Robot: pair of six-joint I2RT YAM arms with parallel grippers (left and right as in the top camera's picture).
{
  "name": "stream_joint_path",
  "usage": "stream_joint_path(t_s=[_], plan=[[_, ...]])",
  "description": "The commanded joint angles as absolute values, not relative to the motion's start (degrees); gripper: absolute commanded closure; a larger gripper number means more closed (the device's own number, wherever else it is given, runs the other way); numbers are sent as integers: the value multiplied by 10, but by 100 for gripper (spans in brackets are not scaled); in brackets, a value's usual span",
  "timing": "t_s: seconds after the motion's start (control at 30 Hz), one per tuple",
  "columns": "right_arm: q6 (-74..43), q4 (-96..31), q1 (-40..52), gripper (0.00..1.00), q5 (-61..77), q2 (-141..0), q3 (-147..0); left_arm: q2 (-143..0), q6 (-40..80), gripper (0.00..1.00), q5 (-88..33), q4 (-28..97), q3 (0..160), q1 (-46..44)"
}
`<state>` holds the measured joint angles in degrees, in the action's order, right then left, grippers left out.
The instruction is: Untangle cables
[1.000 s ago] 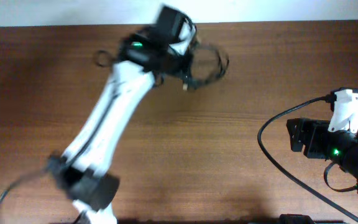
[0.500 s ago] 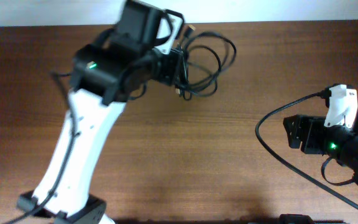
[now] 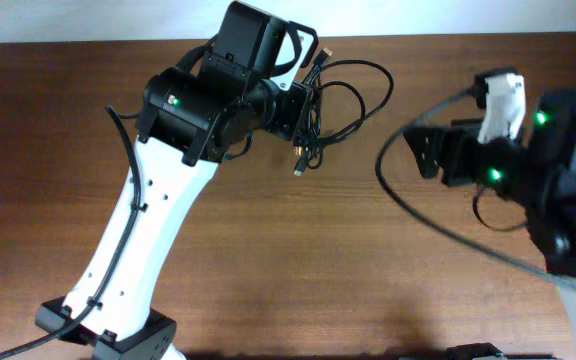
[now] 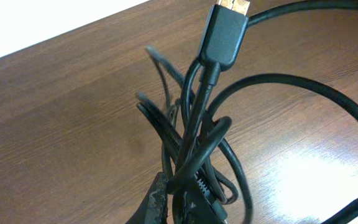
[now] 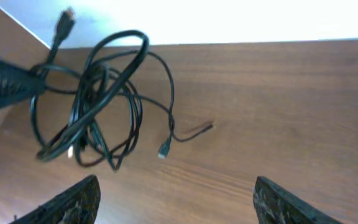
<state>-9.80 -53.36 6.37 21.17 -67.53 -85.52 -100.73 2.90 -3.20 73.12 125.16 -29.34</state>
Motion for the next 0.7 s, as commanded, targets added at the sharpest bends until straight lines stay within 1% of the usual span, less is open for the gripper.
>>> stream_joint_path(t_s=[0.0,0.1,0.2,0.3,0.4,0.53,0.67], plan=[[-122,-525,86,22,238,-713,-860,-967,39,100,-41,728,1292,-294],[-108,-522,118,22,236,-745,-860,-947,39,100,-41,727,1331,-294],[-109,-488,149,21,238,-762,-862,-931,39,100,-18,728,1353,-294],[-112,-463,152,21,235,-754,-895,-932,39,100,6,751,1352,-294],[-112,-501,134,21,232,-745,-972,-938,39,100,30,766,1352,-294],[-110,-586,119,21,200,-742,-1064,-949,39,100,33,766,1352,-294],[-110,-614,120,21,200,-736,-1098,-962,39,100,33,766,1352,-294]])
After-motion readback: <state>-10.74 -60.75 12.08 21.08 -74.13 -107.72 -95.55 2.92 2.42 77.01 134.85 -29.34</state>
